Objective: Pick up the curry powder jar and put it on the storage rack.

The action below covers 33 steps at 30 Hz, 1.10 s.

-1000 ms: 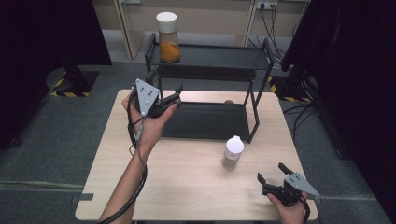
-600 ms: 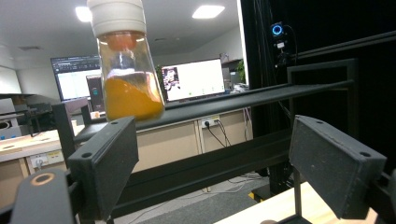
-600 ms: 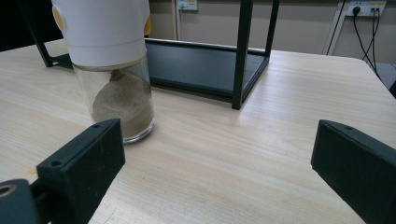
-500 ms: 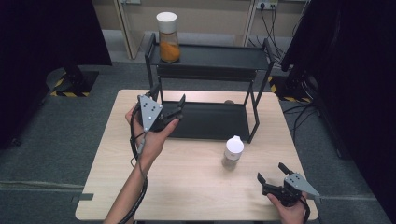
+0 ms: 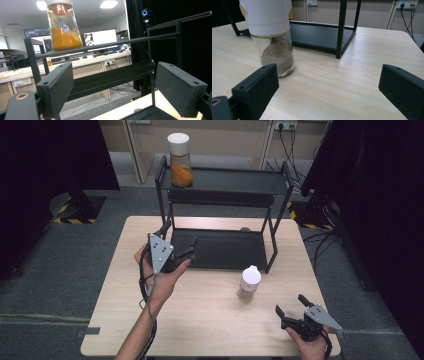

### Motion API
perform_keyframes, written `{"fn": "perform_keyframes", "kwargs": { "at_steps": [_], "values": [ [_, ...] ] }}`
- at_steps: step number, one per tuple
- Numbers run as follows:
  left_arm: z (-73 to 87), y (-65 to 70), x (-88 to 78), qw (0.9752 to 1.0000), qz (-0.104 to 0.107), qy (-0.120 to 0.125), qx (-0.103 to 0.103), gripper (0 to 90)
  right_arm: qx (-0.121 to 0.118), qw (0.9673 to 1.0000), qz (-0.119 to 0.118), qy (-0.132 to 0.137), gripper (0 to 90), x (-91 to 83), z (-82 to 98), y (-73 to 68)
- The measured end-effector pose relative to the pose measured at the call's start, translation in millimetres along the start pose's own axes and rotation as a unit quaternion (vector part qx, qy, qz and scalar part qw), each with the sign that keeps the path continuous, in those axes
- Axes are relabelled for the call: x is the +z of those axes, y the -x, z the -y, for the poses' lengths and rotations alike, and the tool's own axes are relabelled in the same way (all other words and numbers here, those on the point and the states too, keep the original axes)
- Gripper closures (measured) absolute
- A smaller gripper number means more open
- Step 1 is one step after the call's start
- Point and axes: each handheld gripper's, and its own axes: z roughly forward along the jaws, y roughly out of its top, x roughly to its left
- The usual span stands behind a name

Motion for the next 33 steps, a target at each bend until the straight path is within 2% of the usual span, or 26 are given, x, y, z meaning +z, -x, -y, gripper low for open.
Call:
{"fn": "perform_keyframes", "kwargs": {
  "at_steps": [15,33],
  "values": [
    [24.2,4.1,-20.3,0.9999,0.005,-0.013,0.000,13.9,0.001,1.0000,0.000,0.000,3.2,0.0,0.0,-0.1],
    [54.1,5.7,-44.7,0.9990,0.003,-0.043,-0.008,13.3,-0.001,1.0000,0.001,0.000,3.2,0.1,-0.2,-0.6]
  ]
}}
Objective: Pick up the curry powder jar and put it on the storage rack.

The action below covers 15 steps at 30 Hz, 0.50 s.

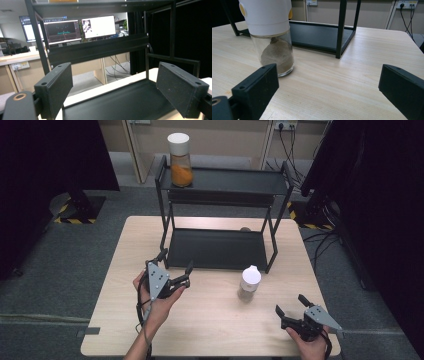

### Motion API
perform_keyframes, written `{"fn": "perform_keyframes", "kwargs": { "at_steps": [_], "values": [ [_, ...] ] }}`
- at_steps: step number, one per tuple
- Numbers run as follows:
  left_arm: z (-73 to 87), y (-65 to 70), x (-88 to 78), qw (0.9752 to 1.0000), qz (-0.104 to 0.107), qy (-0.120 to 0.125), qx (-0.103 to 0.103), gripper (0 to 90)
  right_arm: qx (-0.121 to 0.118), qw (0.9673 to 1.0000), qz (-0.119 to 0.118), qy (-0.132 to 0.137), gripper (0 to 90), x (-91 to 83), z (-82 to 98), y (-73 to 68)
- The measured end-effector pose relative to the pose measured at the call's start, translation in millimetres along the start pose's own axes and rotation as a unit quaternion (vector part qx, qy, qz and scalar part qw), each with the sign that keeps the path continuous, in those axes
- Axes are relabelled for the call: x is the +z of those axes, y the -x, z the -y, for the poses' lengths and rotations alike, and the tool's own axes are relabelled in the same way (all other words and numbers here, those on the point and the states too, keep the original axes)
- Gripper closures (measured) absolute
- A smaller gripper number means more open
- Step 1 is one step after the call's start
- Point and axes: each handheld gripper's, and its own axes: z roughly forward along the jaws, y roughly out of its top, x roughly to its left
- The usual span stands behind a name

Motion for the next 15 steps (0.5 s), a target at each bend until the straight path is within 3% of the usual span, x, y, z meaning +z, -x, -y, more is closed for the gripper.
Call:
{"fn": "perform_keyframes", "kwargs": {
  "at_steps": [15],
  "values": [
    [27.0,3.1,-13.7,0.9994,0.000,-0.031,-0.015,13.1,0.001,1.0000,0.000,0.000,3.2,0.0,0.0,0.1]
  ]
}}
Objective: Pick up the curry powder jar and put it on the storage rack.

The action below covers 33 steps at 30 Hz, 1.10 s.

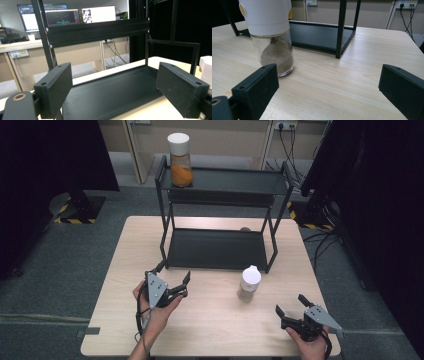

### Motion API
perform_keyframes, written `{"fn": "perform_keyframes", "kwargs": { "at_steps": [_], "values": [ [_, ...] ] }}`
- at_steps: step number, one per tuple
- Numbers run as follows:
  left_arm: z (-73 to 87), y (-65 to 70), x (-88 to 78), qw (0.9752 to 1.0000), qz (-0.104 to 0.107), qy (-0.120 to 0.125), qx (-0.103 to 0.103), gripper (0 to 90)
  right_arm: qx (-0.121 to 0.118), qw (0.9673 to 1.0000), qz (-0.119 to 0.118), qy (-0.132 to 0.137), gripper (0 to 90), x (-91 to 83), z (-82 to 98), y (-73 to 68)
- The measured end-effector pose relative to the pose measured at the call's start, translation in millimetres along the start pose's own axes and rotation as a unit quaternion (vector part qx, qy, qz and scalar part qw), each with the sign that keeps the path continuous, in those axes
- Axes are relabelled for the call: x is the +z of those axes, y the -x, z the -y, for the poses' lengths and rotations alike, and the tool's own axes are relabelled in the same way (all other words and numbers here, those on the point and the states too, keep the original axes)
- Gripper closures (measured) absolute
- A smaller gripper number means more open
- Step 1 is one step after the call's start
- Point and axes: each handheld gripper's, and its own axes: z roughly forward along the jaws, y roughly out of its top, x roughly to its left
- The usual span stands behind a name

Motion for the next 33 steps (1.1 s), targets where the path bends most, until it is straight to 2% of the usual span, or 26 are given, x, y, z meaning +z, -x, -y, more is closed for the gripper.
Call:
{"fn": "perform_keyframes", "kwargs": {
  "at_steps": [20,33],
  "values": [
    [40.9,4.9,-13.7,0.9988,0.000,-0.037,-0.032,12.6,-0.001,1.0000,0.000,0.000,3.2,0.0,-0.1,-0.2],
    [54.2,5.7,-15.3,0.9979,0.002,-0.051,-0.041,12.0,-0.002,1.0000,-0.002,0.000,3.2,0.0,0.1,0.3]
  ]
}}
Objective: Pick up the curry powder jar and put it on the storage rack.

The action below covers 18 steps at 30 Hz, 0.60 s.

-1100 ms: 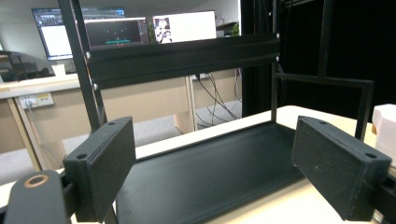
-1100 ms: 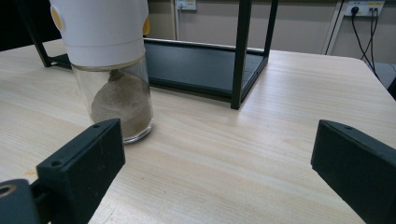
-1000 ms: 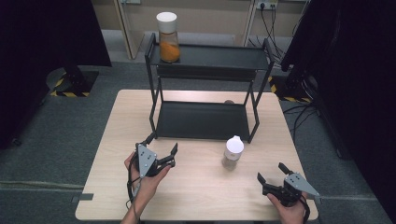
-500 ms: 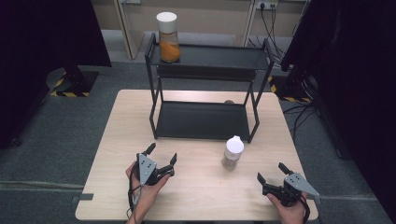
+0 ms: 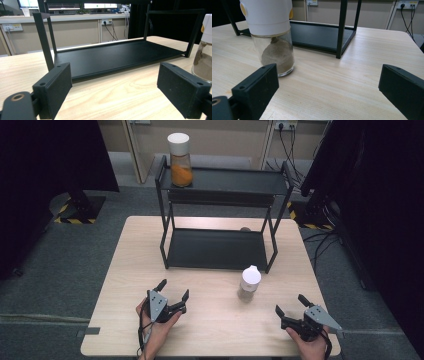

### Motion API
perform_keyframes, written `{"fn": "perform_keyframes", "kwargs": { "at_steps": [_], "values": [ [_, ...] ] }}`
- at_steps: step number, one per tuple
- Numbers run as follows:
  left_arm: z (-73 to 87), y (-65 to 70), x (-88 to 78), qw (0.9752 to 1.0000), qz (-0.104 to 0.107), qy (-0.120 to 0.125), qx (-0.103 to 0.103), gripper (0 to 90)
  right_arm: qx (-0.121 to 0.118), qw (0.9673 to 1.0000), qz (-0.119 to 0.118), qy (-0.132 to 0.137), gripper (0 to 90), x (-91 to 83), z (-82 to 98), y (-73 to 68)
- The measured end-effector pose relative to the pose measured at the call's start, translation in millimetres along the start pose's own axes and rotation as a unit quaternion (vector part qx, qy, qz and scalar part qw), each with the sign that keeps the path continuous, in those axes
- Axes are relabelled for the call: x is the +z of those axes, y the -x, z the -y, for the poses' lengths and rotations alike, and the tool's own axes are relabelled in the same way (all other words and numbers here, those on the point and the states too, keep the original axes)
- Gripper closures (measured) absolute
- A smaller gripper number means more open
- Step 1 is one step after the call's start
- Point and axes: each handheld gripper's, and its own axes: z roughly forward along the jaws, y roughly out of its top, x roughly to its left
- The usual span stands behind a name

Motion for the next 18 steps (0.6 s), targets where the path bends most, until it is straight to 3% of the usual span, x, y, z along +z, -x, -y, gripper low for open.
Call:
{"fn": "perform_keyframes", "kwargs": {
  "at_steps": [18],
  "values": [
    [0.6,1.2,-0.6,1.0000,0.003,0.002,0.004,11.1,-0.002,1.0000,0.001,-0.002,3.2,0.3,-0.6,-1.0]
  ]
}}
